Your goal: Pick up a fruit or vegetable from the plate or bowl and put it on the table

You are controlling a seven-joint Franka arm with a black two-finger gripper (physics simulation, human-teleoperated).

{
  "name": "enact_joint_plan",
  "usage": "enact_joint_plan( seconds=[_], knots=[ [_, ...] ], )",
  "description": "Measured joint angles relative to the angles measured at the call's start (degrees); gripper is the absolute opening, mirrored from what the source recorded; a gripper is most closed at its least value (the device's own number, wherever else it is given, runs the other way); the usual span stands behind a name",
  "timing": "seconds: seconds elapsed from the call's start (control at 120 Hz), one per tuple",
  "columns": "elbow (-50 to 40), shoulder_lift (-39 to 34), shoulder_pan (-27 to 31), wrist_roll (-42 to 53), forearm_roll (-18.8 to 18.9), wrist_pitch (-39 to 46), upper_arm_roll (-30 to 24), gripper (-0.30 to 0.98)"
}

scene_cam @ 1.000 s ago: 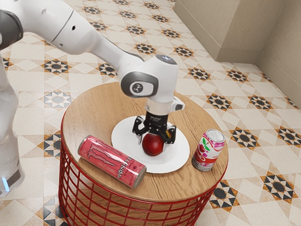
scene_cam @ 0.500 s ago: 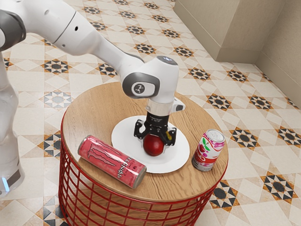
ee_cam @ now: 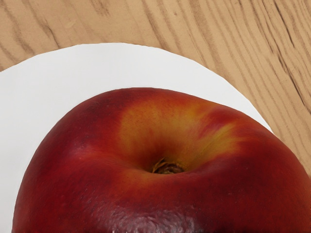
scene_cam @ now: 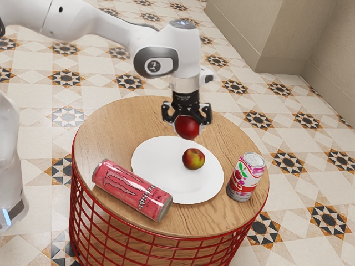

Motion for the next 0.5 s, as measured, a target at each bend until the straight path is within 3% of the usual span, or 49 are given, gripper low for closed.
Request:
enact_joint_plan(
  seconds=[0.217,0.35,0.425,0.5],
  knots=[
    [0.0,1.0,12.5,0.7,0.7,-0.2,1.8,0.38],
    [0.1,2.2,16.5,1.1,0.6,-0.2,1.8,0.37],
    [0.5,2.3,16.6,1.3,0.4,-0.1,1.8,0.52],
    [0.7,2.1,16.6,1.6,0.2,0.0,1.8,0.59]
  ],
)
